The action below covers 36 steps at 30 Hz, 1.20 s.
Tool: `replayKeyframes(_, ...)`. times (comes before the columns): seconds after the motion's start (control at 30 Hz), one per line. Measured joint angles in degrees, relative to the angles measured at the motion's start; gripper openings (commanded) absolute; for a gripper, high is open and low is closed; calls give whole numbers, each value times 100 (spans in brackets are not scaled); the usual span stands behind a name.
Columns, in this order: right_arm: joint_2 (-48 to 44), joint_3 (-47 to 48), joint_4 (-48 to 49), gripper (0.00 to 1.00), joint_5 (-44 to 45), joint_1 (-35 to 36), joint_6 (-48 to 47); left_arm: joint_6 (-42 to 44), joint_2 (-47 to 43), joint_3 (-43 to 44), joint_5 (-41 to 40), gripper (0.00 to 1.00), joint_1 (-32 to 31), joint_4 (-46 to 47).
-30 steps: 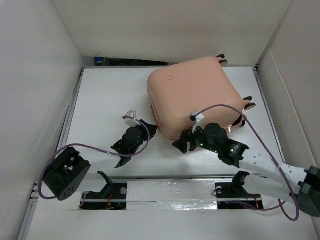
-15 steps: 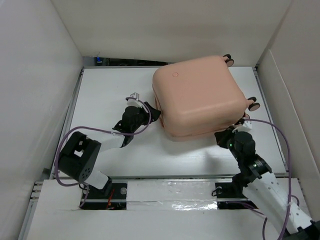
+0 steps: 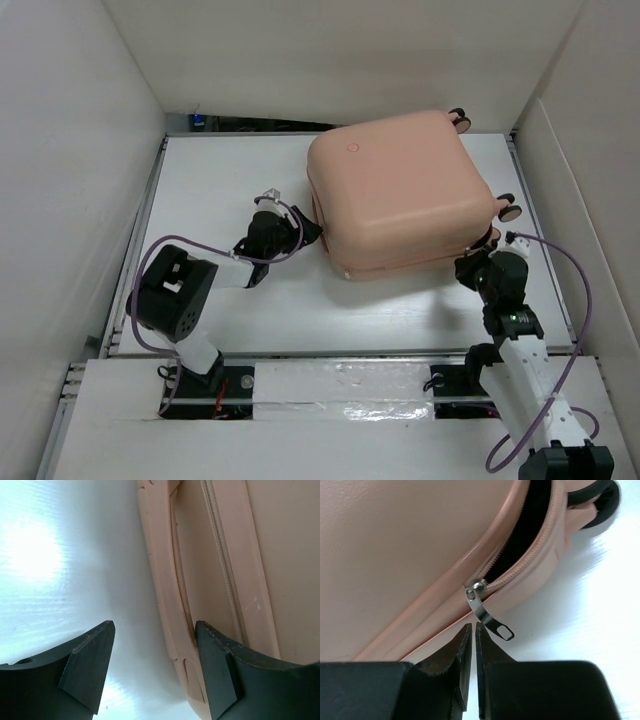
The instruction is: Pack the luggage
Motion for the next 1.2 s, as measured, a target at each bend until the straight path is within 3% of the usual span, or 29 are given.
replayKeyframes(0.2,-26,-190,269,21,-264,-140,-33,68,503,442,39,55,11,39)
replayKeyframes(0.47,39,-188,389,18,-177,-275,-52,7,990,730,-13,50,46,428)
replayKeyframes(0.6,203,-173,439,15,-166,-334,-59,-136,1246,879,-37,19,44,890)
replayKeyframes(0.63,214,-175,433,15,-151,-334,-57,-170,1296,938,-63,2,35,979)
replayKeyframes(0.67,197,-175,437,15,-131,-334,-57,-271,1362,1025,-122,0,33,986)
replayKeyframes(0.9,483,-140,754,16,-92,-616,-109,-267,1467,1145,-570,0,-33,1034)
replayKeyframes(1.2,3311,1266,1919,12,-970,-695,-431,-422,-20,-1040,-1287,0,-439,1729)
